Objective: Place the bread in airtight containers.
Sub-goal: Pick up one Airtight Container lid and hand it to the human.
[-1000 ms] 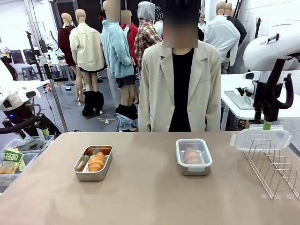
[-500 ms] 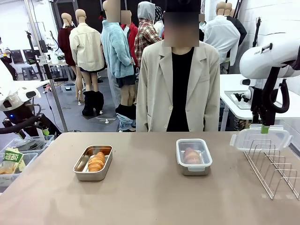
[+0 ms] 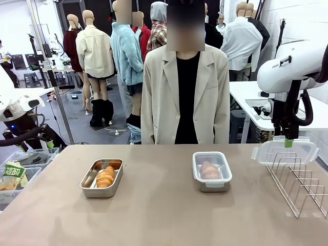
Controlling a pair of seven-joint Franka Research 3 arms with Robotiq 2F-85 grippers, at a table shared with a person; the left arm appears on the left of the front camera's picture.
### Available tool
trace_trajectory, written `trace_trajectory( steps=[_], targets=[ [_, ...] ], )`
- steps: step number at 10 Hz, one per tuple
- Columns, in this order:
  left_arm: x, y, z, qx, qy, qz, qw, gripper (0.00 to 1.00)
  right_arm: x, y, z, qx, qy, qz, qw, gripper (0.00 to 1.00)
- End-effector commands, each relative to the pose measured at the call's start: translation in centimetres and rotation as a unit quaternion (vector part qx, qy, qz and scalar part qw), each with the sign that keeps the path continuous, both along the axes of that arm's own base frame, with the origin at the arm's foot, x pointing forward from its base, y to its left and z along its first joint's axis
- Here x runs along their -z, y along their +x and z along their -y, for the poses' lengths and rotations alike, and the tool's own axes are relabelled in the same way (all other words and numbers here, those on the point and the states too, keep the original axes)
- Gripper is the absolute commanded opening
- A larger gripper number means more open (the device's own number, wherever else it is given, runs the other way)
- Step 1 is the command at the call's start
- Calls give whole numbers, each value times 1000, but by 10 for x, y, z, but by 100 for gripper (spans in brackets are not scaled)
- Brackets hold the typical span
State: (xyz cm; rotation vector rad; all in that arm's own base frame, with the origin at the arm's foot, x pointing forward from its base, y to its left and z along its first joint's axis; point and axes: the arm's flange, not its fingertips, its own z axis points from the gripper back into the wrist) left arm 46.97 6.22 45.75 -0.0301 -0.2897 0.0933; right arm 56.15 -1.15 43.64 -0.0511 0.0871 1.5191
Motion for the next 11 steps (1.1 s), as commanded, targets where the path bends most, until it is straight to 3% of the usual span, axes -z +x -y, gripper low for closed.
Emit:
trace_trajectory(
  steps=[1,2,7,8,11],
  targets=[
    [-2,-2,-2,2,5,0,1000,100,3,6,1,4,-8,5,1000,100],
    [-2,-2,-2,2,5,0,1000,100,3,7,0,7,-7,7,1000,96],
    [-2,-2,-2,2,5,0,1000,100,6,15,-2,26,-1,5,1000,8],
    [-2,-2,-2,2,5,0,1000,100,6,16,-1,28,1,5,1000,0],
    [-2,-2,-2,2,5,0,1000,100,4,18,-1,31,13,3,999,0]
  ],
)
